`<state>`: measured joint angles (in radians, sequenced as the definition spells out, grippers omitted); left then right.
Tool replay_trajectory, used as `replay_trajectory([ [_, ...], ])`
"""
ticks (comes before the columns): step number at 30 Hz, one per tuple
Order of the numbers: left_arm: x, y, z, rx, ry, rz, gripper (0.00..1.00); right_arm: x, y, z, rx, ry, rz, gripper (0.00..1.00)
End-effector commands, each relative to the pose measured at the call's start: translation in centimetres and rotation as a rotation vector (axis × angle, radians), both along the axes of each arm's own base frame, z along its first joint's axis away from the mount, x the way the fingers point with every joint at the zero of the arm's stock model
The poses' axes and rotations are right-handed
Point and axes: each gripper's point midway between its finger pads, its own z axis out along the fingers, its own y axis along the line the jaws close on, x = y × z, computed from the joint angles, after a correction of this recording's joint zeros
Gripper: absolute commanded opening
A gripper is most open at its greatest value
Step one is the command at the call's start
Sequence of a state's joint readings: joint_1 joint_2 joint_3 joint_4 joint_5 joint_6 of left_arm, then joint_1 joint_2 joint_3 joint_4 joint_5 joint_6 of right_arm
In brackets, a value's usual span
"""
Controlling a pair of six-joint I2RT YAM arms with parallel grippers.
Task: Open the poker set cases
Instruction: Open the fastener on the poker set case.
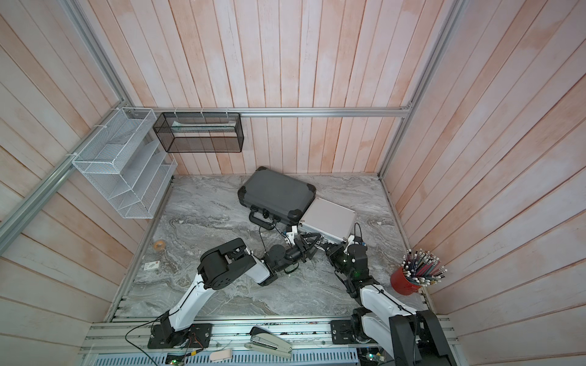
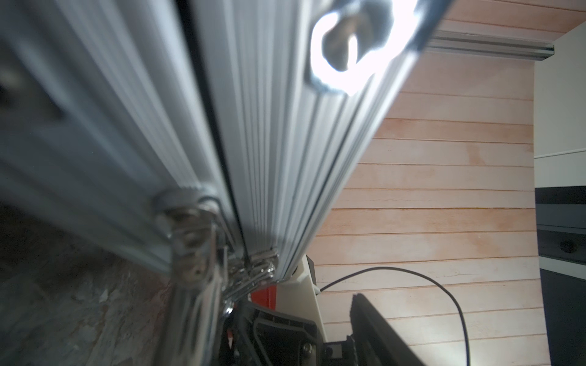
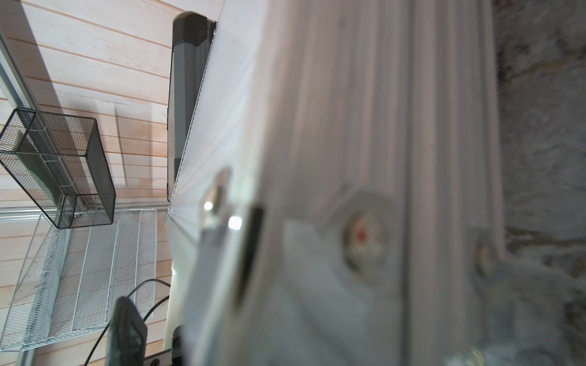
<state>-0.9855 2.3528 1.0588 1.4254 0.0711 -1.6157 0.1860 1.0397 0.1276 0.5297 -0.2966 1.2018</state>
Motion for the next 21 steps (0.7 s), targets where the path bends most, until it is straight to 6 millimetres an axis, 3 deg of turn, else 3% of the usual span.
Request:
replay_trajectory([
  [1,1.2,1.6,5.7,-0.146,-0.085,0.065,0.68,-1.1,0.3,-1.5,0.017,0.071,0.023,0.00],
  [6,1.3,1.6,5.3,-0.104,-0.083,0.062,0.68,-1.6,-0.3,-3.2,-0.043,0.141,0.021,0.00],
  [9,1.3,1.5,3.9,-0.058,-0.039,0.060,0.69,-2.4,-0.1,-4.0,-0.002,0.176,0.025,0.00],
  [12,1.3,1.4,3.0,-0.048,-0.015,0.055,0.69,-2.4,0.1,-4.0,0.025,0.183,0.023,0.00],
  [18,1.3,1.2,3.0,-0.042,-0.019,0.049,0.69,-2.1,-0.1,-3.6,0.032,0.183,-0.003,0.00],
  [21,3.0,2.3,3.3,-0.043,-0.029,0.083,0.69,-2.7,-0.2,-4.2,0.057,0.202,-0.016,0.00],
])
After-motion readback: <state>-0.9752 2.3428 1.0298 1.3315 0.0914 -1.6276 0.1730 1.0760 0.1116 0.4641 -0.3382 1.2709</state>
